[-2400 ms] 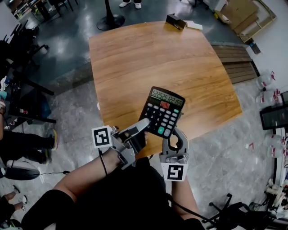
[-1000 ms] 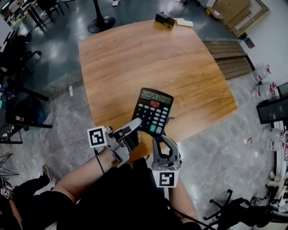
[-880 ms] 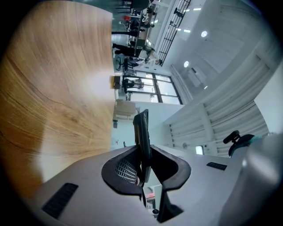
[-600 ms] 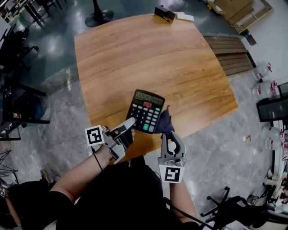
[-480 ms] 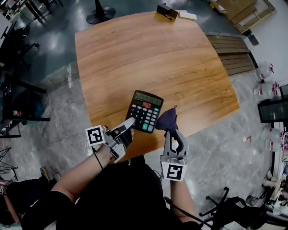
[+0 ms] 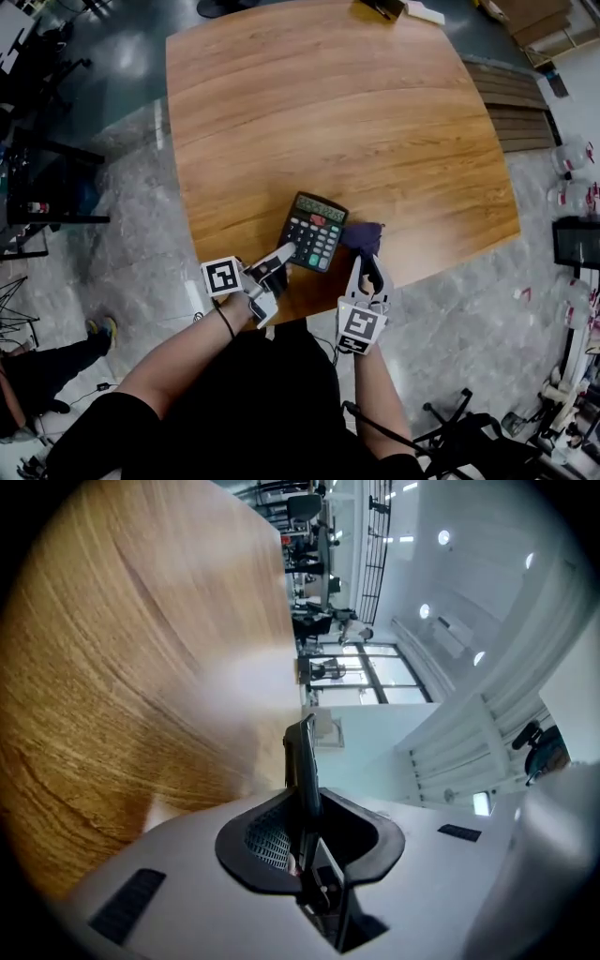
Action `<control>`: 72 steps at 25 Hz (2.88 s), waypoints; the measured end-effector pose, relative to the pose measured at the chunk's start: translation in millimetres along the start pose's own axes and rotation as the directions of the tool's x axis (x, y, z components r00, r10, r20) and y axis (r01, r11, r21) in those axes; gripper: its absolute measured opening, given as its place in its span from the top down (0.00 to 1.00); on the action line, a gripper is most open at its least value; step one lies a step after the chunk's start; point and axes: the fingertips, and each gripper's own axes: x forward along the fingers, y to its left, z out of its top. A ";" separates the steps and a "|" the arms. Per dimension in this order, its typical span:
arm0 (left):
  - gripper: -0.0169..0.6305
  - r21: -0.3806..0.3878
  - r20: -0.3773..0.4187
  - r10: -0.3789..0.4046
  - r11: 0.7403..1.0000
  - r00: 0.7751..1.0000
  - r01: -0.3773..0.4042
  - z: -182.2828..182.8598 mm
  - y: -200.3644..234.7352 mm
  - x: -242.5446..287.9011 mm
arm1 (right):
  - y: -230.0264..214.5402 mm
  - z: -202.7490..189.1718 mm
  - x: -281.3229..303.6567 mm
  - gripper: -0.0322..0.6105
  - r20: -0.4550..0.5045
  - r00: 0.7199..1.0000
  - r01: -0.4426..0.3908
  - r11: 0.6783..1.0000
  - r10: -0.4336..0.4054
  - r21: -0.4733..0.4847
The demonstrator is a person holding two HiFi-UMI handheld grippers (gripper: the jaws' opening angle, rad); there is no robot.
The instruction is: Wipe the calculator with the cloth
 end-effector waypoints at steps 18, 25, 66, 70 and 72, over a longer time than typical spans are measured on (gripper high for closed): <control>0.83 0.299 -0.054 0.299 0.915 0.953 -0.270 -3.7 46.9 -2.8 | 24.0 -45.7 33.3 0.86 -0.239 0.971 -0.004 1.000 0.004 0.002; 0.73 0.509 -0.027 0.554 0.724 0.832 -0.466 -6.1 59.4 -13.4 | 32.8 -45.2 30.7 0.85 -0.303 0.950 -0.061 0.996 0.078 0.068; 0.96 0.960 0.160 0.125 0.212 0.979 -0.184 -20.7 -178.5 -53.4 | 73.6 162.0 -134.2 0.93 0.291 0.956 -0.088 0.981 0.035 0.172; 0.96 0.966 0.161 0.114 0.187 0.980 -0.180 -25.6 -184.1 -55.6 | 78.8 166.7 -140.5 0.93 0.312 0.949 -0.096 0.983 0.044 0.154; 0.96 0.969 0.158 0.114 0.173 0.981 -0.176 -27.4 -187.5 -55.6 | 78.7 168.3 -142.7 0.93 0.319 0.947 -0.098 0.984 0.045 0.152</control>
